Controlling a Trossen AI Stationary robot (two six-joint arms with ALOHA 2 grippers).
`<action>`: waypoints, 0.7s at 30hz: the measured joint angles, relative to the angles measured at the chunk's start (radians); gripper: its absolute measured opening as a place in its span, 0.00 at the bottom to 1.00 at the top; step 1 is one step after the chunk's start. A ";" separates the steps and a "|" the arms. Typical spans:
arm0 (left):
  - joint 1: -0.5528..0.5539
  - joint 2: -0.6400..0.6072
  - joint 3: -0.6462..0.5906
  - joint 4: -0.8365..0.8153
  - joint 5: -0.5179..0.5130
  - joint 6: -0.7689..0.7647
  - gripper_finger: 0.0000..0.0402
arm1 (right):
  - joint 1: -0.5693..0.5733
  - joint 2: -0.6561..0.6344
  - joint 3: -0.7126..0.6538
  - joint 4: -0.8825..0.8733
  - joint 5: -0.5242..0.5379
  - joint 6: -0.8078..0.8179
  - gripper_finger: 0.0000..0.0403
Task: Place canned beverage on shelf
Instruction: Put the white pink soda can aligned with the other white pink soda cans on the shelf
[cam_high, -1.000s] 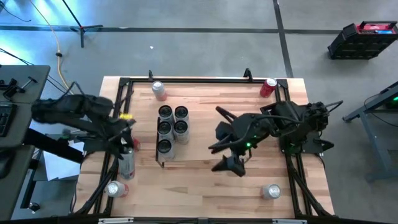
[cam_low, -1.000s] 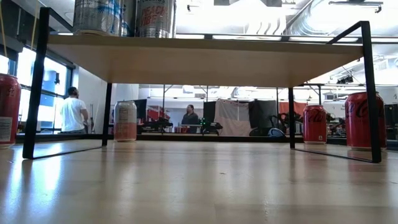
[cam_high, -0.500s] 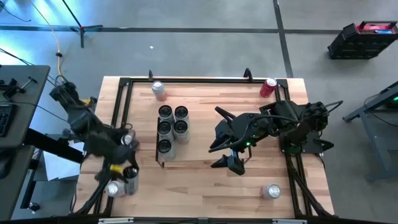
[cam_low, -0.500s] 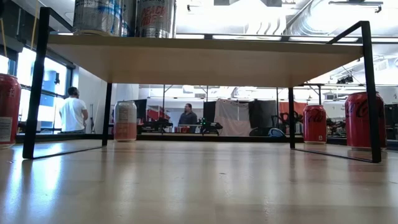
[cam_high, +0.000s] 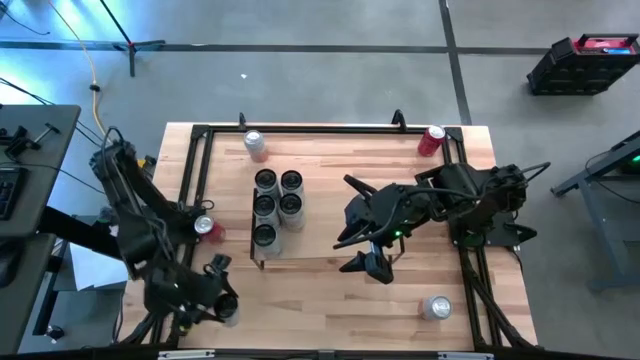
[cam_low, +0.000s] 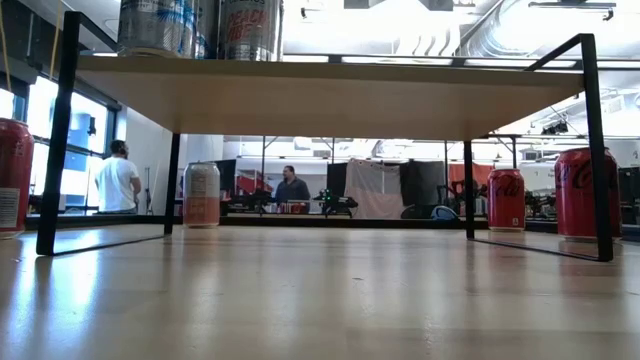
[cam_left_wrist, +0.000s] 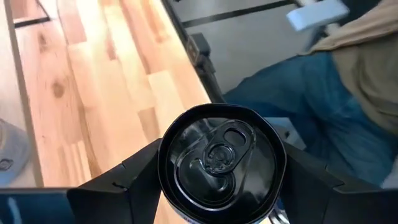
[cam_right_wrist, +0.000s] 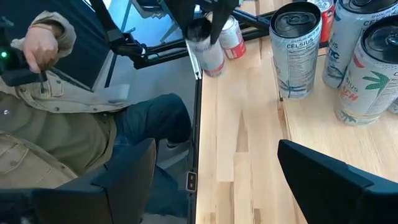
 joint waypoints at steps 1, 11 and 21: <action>0.000 0.023 0.009 0.004 -0.005 -0.006 0.59 | 0.000 0.000 0.000 0.000 0.000 0.000 0.80; 0.001 0.224 0.139 0.015 -0.120 -0.062 0.60 | 0.000 0.002 0.000 0.049 0.133 -0.094 0.80; 0.032 0.309 0.148 -0.014 -0.249 -0.205 0.60 | -0.010 0.002 0.000 0.159 0.228 -0.231 0.80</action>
